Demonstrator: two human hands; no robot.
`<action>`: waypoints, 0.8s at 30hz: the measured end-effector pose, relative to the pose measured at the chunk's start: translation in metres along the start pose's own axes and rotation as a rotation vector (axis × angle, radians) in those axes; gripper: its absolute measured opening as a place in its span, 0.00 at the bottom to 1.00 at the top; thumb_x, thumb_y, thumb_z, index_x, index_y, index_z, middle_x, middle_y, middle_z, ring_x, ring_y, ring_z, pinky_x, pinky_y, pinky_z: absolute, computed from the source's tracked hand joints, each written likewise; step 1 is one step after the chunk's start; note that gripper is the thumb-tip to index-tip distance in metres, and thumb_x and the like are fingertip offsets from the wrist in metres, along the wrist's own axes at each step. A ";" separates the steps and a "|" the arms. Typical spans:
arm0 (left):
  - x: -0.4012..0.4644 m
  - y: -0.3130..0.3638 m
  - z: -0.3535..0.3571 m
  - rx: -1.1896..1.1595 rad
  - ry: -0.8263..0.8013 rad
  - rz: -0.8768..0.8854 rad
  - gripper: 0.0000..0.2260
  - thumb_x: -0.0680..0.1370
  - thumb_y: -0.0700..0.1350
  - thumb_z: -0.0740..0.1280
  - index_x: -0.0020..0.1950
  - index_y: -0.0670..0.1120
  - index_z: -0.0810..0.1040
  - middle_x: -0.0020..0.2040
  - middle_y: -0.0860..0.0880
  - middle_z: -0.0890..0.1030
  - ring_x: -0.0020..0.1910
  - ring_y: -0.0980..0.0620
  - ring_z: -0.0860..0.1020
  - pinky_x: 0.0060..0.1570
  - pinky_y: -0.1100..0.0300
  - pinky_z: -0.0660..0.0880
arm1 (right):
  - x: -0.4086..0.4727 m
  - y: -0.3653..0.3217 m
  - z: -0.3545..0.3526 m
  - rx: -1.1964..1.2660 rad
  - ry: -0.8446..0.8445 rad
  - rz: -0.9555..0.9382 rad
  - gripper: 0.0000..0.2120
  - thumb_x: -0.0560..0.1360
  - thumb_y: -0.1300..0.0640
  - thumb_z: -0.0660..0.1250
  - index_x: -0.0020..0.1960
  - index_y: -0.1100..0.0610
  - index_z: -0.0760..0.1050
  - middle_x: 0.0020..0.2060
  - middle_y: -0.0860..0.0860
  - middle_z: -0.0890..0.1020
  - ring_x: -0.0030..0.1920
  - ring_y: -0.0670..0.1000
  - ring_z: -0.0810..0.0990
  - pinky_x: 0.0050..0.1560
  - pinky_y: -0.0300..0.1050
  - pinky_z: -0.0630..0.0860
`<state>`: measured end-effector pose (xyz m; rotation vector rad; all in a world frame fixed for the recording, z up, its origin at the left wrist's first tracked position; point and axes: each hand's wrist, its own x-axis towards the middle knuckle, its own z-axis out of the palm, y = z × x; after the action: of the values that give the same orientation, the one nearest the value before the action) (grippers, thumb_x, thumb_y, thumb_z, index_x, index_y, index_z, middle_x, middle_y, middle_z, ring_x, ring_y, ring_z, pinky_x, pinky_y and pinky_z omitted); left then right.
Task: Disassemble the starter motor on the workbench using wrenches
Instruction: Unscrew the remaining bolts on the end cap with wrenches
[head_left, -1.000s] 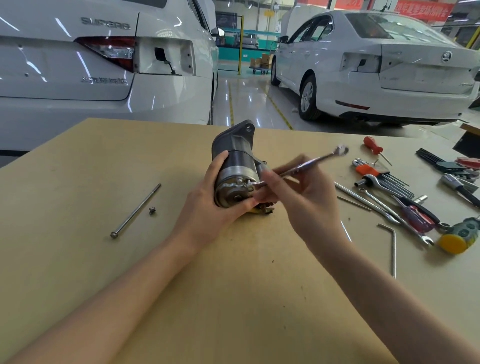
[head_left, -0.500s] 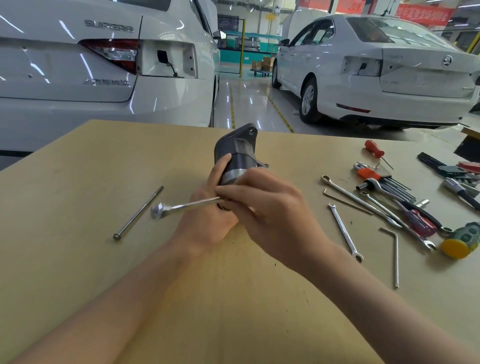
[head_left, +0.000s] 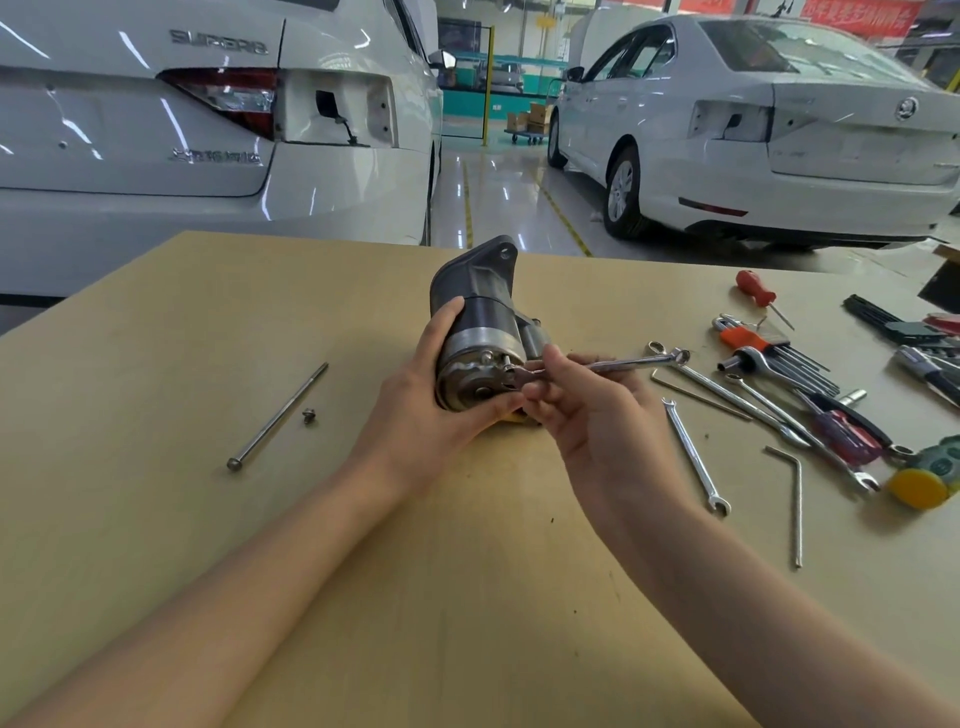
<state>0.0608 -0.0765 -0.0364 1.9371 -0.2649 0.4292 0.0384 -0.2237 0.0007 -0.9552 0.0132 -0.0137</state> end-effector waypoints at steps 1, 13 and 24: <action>0.000 0.000 0.000 0.008 0.004 0.004 0.45 0.60 0.65 0.72 0.75 0.62 0.59 0.53 0.65 0.76 0.50 0.72 0.76 0.46 0.80 0.68 | 0.001 0.000 -0.001 0.020 0.000 0.010 0.03 0.74 0.66 0.69 0.43 0.64 0.74 0.33 0.57 0.79 0.30 0.50 0.80 0.34 0.39 0.78; 0.001 -0.007 0.002 0.021 0.016 -0.011 0.42 0.64 0.57 0.76 0.74 0.64 0.59 0.52 0.66 0.76 0.48 0.74 0.76 0.44 0.82 0.67 | 0.003 -0.013 0.009 -0.979 -0.183 -0.668 0.06 0.73 0.65 0.70 0.46 0.60 0.73 0.34 0.53 0.80 0.33 0.49 0.79 0.36 0.42 0.76; 0.005 -0.011 0.002 0.129 -0.014 0.052 0.38 0.72 0.47 0.70 0.78 0.53 0.56 0.44 0.71 0.75 0.43 0.76 0.75 0.42 0.81 0.67 | 0.005 -0.005 0.022 -1.526 -0.547 -1.127 0.04 0.73 0.66 0.69 0.45 0.62 0.82 0.39 0.53 0.81 0.41 0.51 0.75 0.45 0.41 0.72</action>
<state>0.0699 -0.0740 -0.0442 2.0633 -0.3038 0.4777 0.0434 -0.2087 0.0181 -2.3333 -1.1700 -0.8883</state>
